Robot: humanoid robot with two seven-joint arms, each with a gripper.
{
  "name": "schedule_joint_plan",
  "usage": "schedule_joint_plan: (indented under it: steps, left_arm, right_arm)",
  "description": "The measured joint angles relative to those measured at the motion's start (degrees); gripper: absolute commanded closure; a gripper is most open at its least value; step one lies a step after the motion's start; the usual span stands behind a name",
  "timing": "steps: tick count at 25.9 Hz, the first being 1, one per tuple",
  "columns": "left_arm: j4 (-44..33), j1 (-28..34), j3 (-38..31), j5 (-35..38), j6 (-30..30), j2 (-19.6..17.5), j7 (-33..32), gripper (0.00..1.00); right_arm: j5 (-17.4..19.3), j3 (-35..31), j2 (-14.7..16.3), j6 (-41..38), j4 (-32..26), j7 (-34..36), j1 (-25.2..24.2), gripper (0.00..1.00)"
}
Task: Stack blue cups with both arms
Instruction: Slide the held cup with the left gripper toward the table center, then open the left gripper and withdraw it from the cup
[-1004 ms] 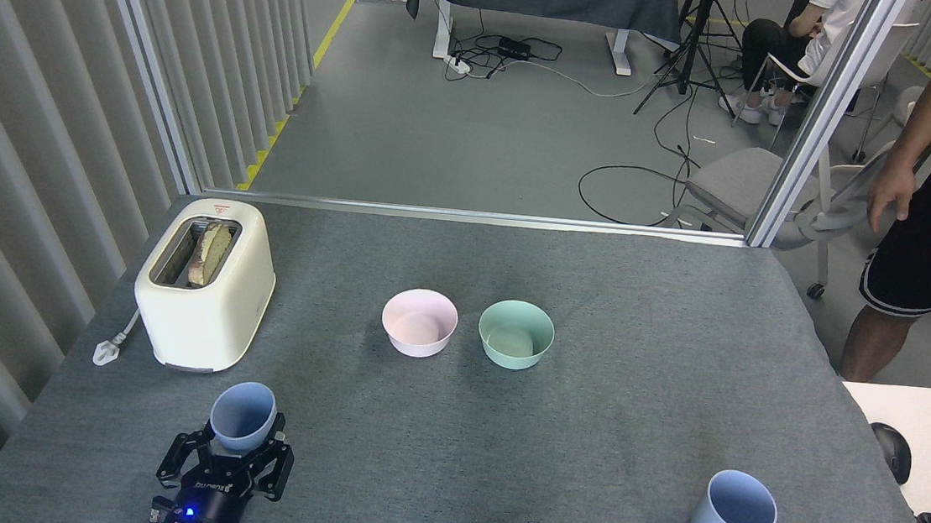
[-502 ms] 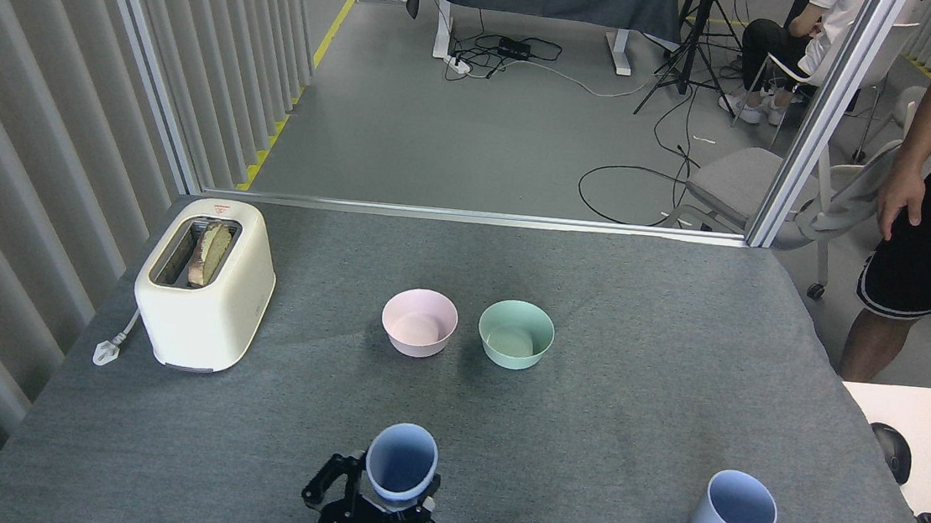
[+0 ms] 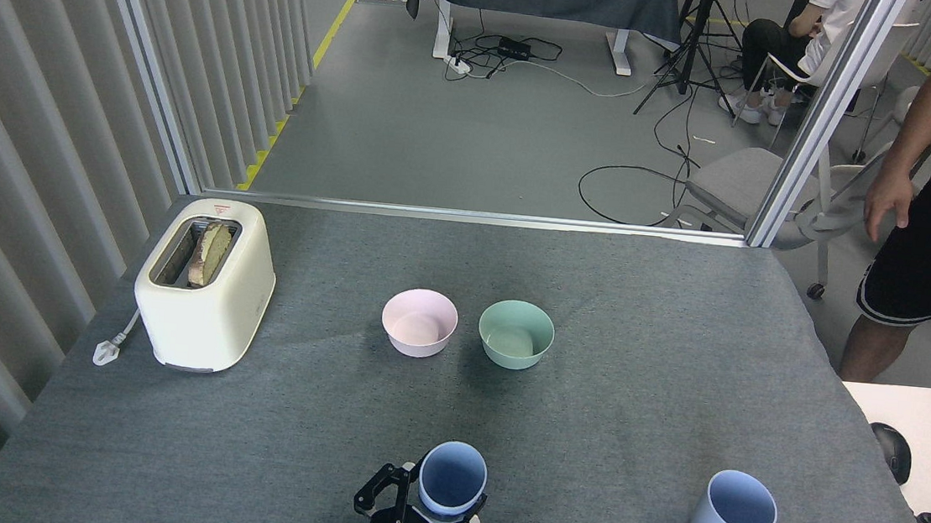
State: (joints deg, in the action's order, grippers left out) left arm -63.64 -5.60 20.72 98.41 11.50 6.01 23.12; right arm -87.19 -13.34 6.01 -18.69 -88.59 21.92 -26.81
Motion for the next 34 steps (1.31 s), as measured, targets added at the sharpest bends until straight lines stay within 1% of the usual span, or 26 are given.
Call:
schedule_joint_plan:
  steps: [2,5,7,8,15,19,21,24,31,34]
  left_arm:
    - [0.48,-0.53,-0.05,-0.05,-0.02,0.09,0.00,0.21]
    - [1.29,-0.64,-0.12,-0.39,0.00,0.16,0.00,0.07]
    - [1.61,-0.48,-0.14,-1.50,0.00,0.15,0.00,0.05]
    - [1.67,-0.39,-0.14,-2.18,0.00,0.12,0.00,0.01]
    - [1.90,0.30,-0.15,-5.14,-0.02,-0.12,0.00,0.00]
    - [1.31,2.39,-0.33,-5.60,-0.05,-0.48,0.00,0.00]
    - [0.38,4.23,-0.99,-6.25,-0.03,-0.88,0.00,0.00]
    - [-2.37,7.90,-3.14,-7.47,-0.06,-2.49,0.00,0.00]
    - [-16.76,20.56,-11.30,-12.84,0.31,-9.27,0.04,0.00]
    - [-20.28,24.58,-14.71,-15.00,0.33,-10.83,0.03,0.00]
  right_arm:
    - [0.00,0.00,-0.02,0.00,0.01,0.04,-0.03,0.00]
    - [0.00,0.02,-0.03,0.00,0.06,0.14,-0.06,0.00]
    - [0.00,0.03,-0.03,0.00,0.07,0.16,-0.06,0.00]
    - [0.00,0.03,-0.03,0.00,0.07,0.17,-0.06,0.00]
    - [0.00,0.06,-0.04,-0.02,0.05,0.17,-0.06,0.00]
    - [0.00,0.06,0.00,-0.03,0.05,0.18,-0.06,0.00]
    - [0.00,0.06,0.03,-0.03,0.06,0.23,-0.06,0.00]
    - [0.00,0.06,0.04,-0.03,0.07,0.37,-0.09,0.00]
    - [-0.09,-0.80,0.61,-0.38,0.23,0.17,-0.45,0.00]
    - [-0.26,-1.08,1.49,0.58,1.99,-0.17,0.78,0.00]
